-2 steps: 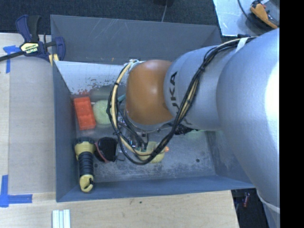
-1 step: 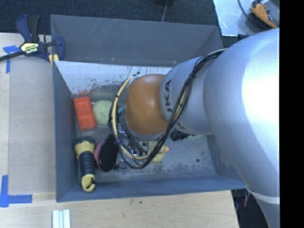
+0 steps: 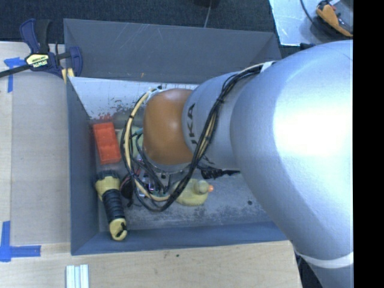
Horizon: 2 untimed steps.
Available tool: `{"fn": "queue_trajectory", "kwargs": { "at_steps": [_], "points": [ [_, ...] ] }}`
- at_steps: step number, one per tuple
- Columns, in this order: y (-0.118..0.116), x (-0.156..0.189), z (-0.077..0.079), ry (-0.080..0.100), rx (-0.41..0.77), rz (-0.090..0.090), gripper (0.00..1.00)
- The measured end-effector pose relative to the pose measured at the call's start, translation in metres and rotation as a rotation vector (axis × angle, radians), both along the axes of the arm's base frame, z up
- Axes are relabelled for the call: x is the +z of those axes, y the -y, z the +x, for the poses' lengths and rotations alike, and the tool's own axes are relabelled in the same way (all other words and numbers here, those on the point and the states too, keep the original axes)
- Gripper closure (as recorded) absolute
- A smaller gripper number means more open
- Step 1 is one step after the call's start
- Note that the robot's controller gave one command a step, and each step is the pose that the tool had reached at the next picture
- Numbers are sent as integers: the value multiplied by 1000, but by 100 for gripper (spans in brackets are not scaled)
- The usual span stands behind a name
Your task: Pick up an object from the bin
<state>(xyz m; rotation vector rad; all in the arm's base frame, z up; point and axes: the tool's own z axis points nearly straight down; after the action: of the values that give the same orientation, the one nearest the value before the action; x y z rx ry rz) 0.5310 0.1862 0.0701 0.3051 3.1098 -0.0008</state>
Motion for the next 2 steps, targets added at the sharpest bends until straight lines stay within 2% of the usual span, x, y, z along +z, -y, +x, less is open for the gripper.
{"fn": "queue_trajectory", "kwargs": {
  "at_steps": [1, 2],
  "points": [
    [28, 5, -13, -15, 135, -1, 100],
    [28, 6, -13, -15, 134, -1, 100]
  ]
}}
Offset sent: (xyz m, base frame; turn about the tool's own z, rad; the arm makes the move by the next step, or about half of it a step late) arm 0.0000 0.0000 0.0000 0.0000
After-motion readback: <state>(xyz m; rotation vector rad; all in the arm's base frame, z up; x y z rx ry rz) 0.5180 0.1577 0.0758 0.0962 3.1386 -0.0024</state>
